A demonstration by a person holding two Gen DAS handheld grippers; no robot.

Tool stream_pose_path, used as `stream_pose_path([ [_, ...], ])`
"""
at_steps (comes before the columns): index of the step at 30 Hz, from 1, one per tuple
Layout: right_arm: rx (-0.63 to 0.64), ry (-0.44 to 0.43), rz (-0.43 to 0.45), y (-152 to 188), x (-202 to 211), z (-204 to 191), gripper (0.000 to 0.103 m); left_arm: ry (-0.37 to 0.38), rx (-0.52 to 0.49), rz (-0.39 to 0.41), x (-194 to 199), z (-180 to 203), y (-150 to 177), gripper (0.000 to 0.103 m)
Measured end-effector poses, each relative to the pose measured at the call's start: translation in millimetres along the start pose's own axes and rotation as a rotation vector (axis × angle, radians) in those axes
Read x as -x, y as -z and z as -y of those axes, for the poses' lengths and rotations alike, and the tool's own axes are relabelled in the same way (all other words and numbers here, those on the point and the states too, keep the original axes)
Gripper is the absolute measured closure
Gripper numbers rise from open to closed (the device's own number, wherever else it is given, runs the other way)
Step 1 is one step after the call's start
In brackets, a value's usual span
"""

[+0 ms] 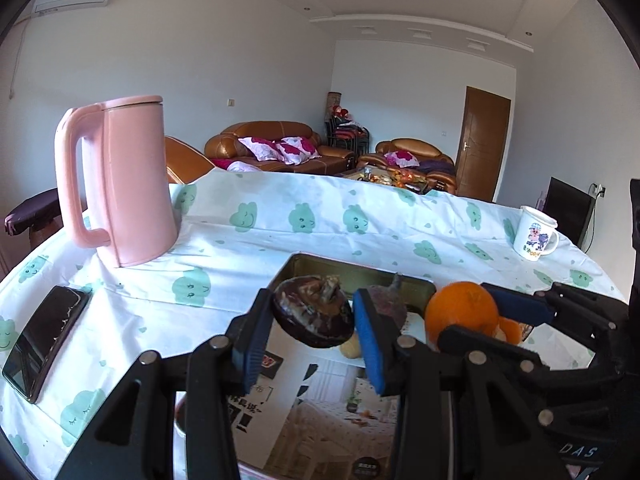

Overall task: Organize fruits
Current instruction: 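Carry the orange and brown fruit into the pink tin box and release both, then grasp the chocolate cake roll with the right gripper while the left gripper grasps the white-topped jar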

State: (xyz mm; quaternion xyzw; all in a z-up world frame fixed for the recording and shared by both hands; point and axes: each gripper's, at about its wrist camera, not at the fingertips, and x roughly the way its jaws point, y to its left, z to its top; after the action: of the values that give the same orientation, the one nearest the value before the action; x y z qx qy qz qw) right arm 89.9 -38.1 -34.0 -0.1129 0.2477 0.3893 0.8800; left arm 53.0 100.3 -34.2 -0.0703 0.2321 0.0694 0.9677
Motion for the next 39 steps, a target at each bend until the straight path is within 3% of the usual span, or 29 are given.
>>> stream_pose_path([
  [10, 0.046, -0.019, -0.099, 5.1, -36.6, -23.4, 0.053, -0.015, 0.019, -0.053, -11.3, -16.7, 1.7, 0.058],
  [14, 0.043, -0.018, -0.089, 6.9, -31.5, -23.0, 0.045, -0.041, 0.011, -0.028, -5.3, -14.2, 1.7, 0.036],
  [17, 0.032, -0.001, -0.056, 9.3, -13.7, -14.8, 0.043, -0.038, 0.011, -0.008, 1.0, -9.6, 0.0, 0.030],
  [19, 0.026, 0.022, -0.023, 13.2, 4.8, -3.3, 0.042, -0.019, 0.006, 0.004, 6.1, -1.2, -0.6, 0.030],
  [22, 0.000, 0.099, 0.015, 21.8, 34.9, 25.9, 0.040, 0.008, -0.023, 0.026, 12.1, 18.3, -1.8, 0.022],
  [26, -0.043, 0.272, 0.013, 33.5, 62.0, 75.9, 0.038, 0.065, -0.073, 0.031, 12.9, 54.9, -1.8, 0.019],
  [30, -0.152, 0.361, -0.006, 41.3, 73.1, 122.9, 0.038, 0.116, -0.130, 0.000, 4.6, 92.1, 0.8, 0.019],
  [33, -0.187, 0.389, -0.038, 46.3, 70.9, 141.3, 0.038, 0.146, -0.168, -0.021, -2.3, 114.8, 3.8, 0.019],
  [39, -0.254, 0.353, -0.088, 55.6, 60.3, 160.9, 0.038, 0.166, -0.222, -0.088, -24.5, 141.8, 10.9, 0.020],
])
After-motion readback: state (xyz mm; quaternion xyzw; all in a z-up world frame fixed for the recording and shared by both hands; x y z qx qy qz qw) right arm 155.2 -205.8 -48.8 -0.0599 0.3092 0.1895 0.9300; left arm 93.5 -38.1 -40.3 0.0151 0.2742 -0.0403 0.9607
